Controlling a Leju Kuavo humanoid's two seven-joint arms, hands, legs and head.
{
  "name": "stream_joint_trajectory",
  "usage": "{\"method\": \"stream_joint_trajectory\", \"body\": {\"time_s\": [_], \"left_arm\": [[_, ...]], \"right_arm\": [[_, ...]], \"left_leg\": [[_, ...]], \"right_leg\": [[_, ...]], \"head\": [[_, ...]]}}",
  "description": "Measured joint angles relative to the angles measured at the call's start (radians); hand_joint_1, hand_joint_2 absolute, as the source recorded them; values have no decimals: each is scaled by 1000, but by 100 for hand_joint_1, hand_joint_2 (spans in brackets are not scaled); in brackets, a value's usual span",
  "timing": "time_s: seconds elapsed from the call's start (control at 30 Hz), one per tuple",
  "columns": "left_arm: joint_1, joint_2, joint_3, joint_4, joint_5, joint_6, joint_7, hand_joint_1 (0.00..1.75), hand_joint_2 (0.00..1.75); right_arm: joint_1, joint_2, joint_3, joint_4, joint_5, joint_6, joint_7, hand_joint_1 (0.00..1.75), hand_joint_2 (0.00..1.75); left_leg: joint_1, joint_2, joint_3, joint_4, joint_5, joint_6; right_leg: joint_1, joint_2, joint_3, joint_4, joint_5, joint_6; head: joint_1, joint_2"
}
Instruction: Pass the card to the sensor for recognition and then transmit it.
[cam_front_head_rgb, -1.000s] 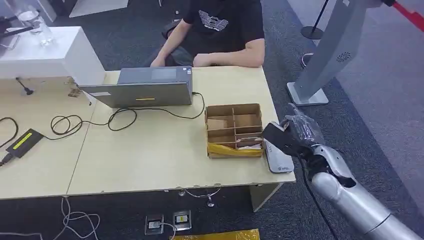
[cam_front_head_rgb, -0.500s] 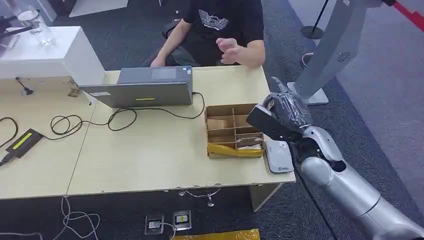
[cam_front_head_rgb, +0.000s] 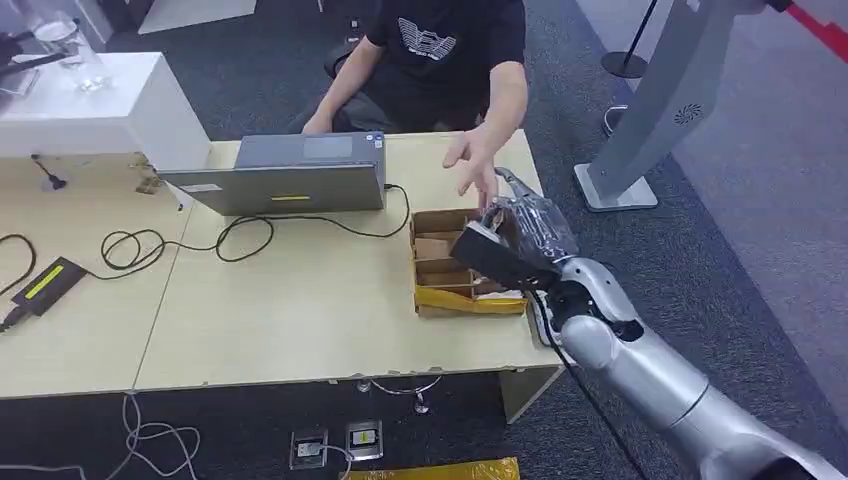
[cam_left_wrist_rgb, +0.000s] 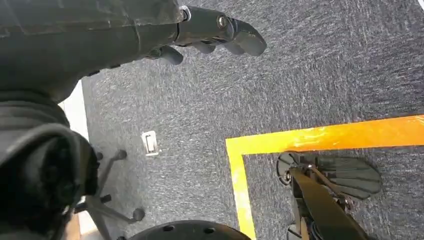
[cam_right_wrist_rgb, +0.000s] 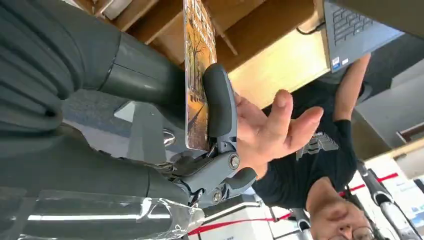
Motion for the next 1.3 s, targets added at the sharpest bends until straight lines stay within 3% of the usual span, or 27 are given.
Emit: {"method": "stream_joint_trajectory", "body": {"time_s": [0.43,0.5,0.57,0.63,1.3], "left_arm": [[-2,-1,-1,0,-6,-6,4,0,0],[-2,-2,-3,0,-6,-6,4,0,0],[-2,-2,-7,0,-6,-6,4,0,0],[-2,-2,-7,0,-6,-6,4,0,0],[-6,-2,-23,0,-18,-10,10,0,0]], "right_arm": [[0,16,5,87,2,-14,-19,171,175],[-2,17,5,96,11,-14,-18,134,175],[-3,19,5,102,14,-14,-15,17,175],[-3,19,5,106,18,-16,-11,0,175],[-4,22,5,139,78,-45,32,0,175]], "left_leg": [[0,0,0,0,0,0],[0,0,0,0,0,0],[0,0,0,0,0,0],[0,0,0,0,0,0],[0,0,0,0,0,0]], "right_leg": [[0,0,0,0,0,0],[0,0,0,0,0,0],[0,0,0,0,0,0],[0,0,0,0,0,0],[0,0,-1,0,0,0]], "head": [[0,0],[0,0],[0,0],[0,0],[0,0]]}}
